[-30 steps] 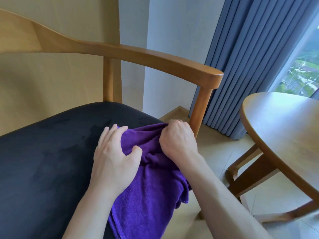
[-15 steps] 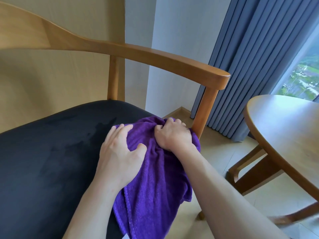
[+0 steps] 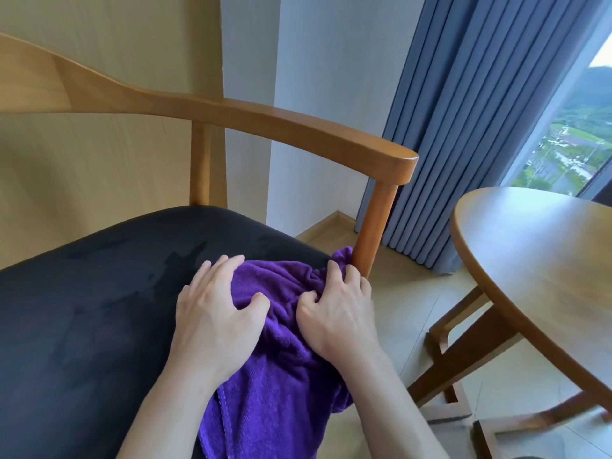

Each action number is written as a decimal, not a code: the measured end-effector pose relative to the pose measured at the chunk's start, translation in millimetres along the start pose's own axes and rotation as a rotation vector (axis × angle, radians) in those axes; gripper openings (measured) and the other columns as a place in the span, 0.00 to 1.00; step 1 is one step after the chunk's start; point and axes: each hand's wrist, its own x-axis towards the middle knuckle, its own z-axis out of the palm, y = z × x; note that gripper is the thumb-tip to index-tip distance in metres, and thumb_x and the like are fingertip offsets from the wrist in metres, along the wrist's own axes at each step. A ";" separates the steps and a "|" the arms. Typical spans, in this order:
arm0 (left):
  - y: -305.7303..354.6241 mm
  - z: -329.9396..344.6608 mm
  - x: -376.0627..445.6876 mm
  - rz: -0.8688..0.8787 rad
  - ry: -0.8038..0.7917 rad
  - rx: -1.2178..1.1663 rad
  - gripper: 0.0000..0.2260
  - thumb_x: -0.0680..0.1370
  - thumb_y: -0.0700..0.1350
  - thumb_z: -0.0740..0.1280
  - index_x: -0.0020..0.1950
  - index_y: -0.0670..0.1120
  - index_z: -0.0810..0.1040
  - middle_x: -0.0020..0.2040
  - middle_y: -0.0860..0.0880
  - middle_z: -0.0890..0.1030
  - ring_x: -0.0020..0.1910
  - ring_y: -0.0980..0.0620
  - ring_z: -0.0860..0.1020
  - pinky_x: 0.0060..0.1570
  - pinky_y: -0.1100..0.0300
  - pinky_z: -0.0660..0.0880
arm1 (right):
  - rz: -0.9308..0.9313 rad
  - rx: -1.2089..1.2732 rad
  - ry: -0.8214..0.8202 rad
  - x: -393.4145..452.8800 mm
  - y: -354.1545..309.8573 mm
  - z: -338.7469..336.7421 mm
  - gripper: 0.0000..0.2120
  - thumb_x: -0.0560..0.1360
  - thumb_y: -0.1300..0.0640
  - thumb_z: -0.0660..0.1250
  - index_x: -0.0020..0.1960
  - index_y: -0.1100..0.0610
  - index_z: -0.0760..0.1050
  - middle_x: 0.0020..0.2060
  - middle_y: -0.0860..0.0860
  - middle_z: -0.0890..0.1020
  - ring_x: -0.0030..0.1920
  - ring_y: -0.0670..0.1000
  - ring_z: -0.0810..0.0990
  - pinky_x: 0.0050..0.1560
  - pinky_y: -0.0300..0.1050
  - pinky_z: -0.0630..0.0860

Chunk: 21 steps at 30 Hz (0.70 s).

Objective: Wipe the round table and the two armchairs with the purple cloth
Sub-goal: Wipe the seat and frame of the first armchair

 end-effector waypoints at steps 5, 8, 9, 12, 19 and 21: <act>1.0 0.0 -0.6 -0.013 -0.016 0.012 0.25 0.77 0.49 0.65 0.75 0.56 0.67 0.78 0.56 0.63 0.78 0.57 0.53 0.77 0.46 0.53 | -0.018 0.028 0.024 4.3 1.1 -0.2 0.30 0.76 0.48 0.57 0.77 0.55 0.63 0.74 0.54 0.67 0.73 0.57 0.62 0.77 0.56 0.59; 1.8 -1.9 -1.8 -0.029 -0.028 -0.008 0.25 0.77 0.48 0.65 0.74 0.56 0.68 0.76 0.56 0.66 0.77 0.54 0.58 0.76 0.44 0.56 | 0.026 0.026 0.049 -9.0 2.8 -1.2 0.24 0.78 0.48 0.55 0.72 0.57 0.66 0.68 0.56 0.70 0.68 0.58 0.66 0.74 0.55 0.65; 1.8 -2.2 -1.5 -0.035 -0.030 -0.023 0.25 0.77 0.48 0.65 0.74 0.56 0.68 0.75 0.56 0.67 0.76 0.53 0.60 0.76 0.44 0.58 | 0.035 0.009 0.050 -15.6 3.5 -1.2 0.22 0.79 0.48 0.55 0.69 0.57 0.66 0.66 0.56 0.70 0.66 0.58 0.67 0.72 0.54 0.67; 0.4 -2.4 0.3 -0.069 -0.021 -0.075 0.24 0.76 0.49 0.65 0.73 0.57 0.69 0.71 0.55 0.71 0.72 0.51 0.65 0.74 0.47 0.61 | 0.069 0.010 0.042 -37.0 7.5 0.7 0.20 0.78 0.49 0.56 0.67 0.56 0.64 0.65 0.55 0.68 0.62 0.56 0.68 0.65 0.49 0.70; -3.0 -2.0 0.0 -0.079 -0.002 -0.105 0.24 0.76 0.50 0.65 0.72 0.58 0.70 0.70 0.58 0.71 0.72 0.52 0.65 0.66 0.55 0.62 | -0.132 0.219 0.111 -33.1 0.8 3.2 0.33 0.69 0.57 0.58 0.75 0.56 0.65 0.70 0.49 0.65 0.73 0.50 0.61 0.76 0.47 0.64; -4.0 -2.1 1.0 -0.074 0.007 -0.116 0.24 0.76 0.49 0.65 0.72 0.58 0.70 0.68 0.59 0.72 0.72 0.53 0.65 0.66 0.56 0.62 | -0.245 0.246 0.105 -6.5 -12.5 1.8 0.36 0.66 0.56 0.57 0.75 0.58 0.65 0.73 0.51 0.65 0.75 0.52 0.61 0.75 0.45 0.62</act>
